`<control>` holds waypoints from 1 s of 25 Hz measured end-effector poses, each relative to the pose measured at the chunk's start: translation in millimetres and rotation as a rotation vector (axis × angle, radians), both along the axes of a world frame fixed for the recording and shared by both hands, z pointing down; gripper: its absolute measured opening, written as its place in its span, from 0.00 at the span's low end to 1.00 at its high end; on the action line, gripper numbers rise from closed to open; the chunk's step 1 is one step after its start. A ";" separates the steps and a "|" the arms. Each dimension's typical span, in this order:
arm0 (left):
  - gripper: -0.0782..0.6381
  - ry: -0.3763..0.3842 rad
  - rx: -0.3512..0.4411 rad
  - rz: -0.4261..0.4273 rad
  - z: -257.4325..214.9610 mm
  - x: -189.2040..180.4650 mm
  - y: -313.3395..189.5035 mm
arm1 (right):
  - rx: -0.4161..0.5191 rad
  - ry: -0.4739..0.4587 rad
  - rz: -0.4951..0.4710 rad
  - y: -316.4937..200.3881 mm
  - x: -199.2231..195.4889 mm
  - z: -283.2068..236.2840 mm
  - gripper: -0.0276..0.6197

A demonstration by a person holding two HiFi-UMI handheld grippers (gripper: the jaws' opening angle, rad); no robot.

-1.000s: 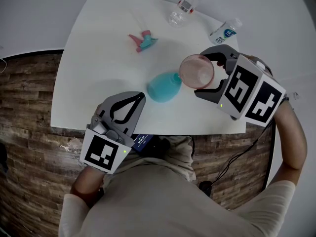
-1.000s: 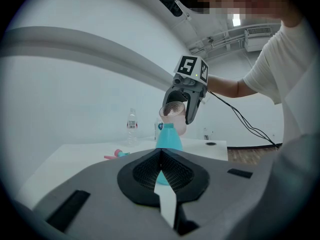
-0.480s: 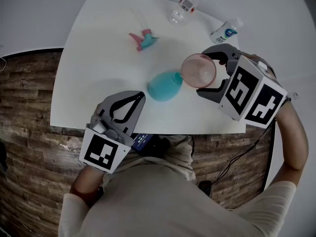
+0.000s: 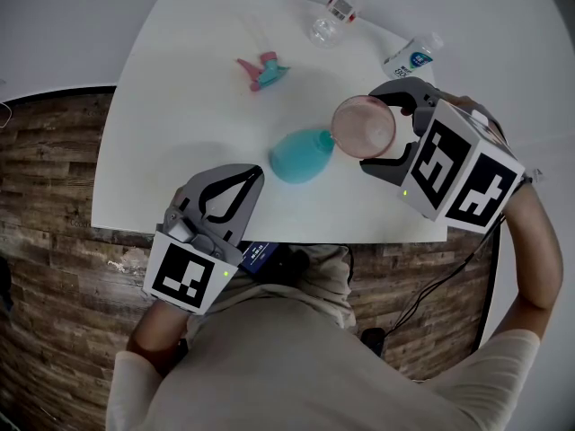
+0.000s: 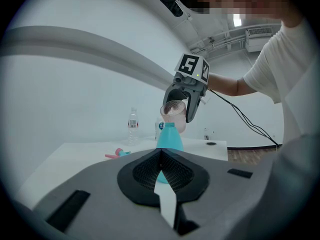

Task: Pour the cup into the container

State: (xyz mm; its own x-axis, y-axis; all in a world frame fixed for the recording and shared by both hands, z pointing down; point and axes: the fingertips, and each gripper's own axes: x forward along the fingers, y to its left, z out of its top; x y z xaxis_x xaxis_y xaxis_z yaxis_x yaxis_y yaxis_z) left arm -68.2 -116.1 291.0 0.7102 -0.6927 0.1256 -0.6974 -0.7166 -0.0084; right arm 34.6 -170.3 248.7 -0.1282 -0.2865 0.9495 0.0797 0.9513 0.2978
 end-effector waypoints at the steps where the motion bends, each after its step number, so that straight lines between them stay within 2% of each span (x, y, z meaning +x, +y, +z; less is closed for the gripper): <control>1: 0.12 -0.001 0.000 0.000 0.1 0.0 0.0 | 0.000 0.002 -0.001 -0.2 0.2 0.1 0.61; 25: 0.12 0.000 -0.005 0.001 1.9 0.4 0.5 | 0.012 0.047 -0.021 0.1 1.6 -0.7 0.61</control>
